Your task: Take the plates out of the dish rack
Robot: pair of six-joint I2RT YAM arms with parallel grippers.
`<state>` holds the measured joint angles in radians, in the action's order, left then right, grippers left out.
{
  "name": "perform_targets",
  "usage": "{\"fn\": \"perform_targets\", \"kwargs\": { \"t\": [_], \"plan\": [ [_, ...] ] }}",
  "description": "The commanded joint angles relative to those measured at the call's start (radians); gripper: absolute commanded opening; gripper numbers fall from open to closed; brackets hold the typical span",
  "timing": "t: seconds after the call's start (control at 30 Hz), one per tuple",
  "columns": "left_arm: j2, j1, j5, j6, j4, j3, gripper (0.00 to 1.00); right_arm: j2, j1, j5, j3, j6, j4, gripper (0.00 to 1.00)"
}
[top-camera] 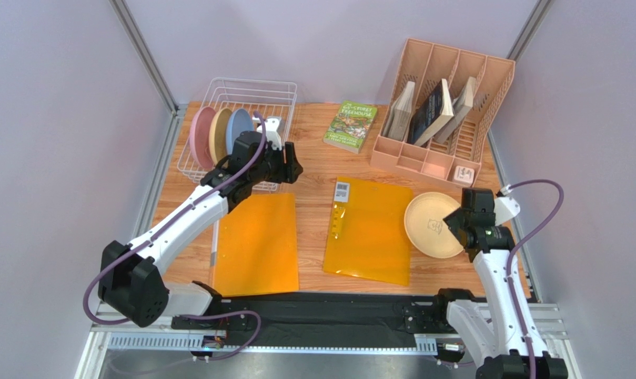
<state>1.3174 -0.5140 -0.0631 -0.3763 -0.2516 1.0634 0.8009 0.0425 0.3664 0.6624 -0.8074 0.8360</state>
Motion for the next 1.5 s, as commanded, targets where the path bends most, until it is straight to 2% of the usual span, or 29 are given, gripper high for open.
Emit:
{"fn": "perform_targets", "kwargs": {
  "t": [0.0, 0.23, 0.43, 0.5, 0.73, 0.83, 0.97, 1.17, 1.47],
  "plan": [
    [0.009, 0.051, 0.037, 0.001, 0.0, 0.024, 0.65, -0.011, 0.002, -0.125, 0.118, 0.143, -0.13, 0.55],
    [0.026, 0.075, 0.06, 0.039, -0.017, 0.032, 0.65, 0.153, -0.036, -0.351, 0.217, 0.292, -0.179, 0.58],
    [0.025, 0.098, 0.192, 0.011, -0.021, 0.029, 0.67, 0.256, -0.15, -0.426, 0.212, 0.324, -0.267, 0.6],
    [0.039, 0.124, 0.242, 0.005, -0.029, 0.041, 0.7, 0.283, -0.167, -0.434, 0.224, 0.343, -0.281, 0.61],
    [0.14, 0.17, 0.359, 0.047, -0.05, 0.132, 0.7, 0.376, -0.188, -0.552, 0.27, 0.392, -0.331, 0.62],
    [0.158, 0.172, 0.333, 0.042, -0.035, 0.136, 0.69, 0.446, -0.199, -0.583, 0.31, 0.434, -0.29, 0.62],
    [0.174, 0.172, 0.307, 0.025, -0.029, 0.132, 0.69, 0.526, -0.216, -0.687, 0.296, 0.458, -0.318, 0.62],
    [0.177, 0.172, 0.26, 0.022, -0.028, 0.136, 0.67, 0.699, -0.297, -0.681, 0.324, 0.477, -0.319, 0.62],
    [0.143, 0.172, 0.279, 0.048, -0.043, 0.142, 0.68, 0.921, -0.391, -0.659, 0.384, 0.47, -0.307, 0.62]
  ]
}}
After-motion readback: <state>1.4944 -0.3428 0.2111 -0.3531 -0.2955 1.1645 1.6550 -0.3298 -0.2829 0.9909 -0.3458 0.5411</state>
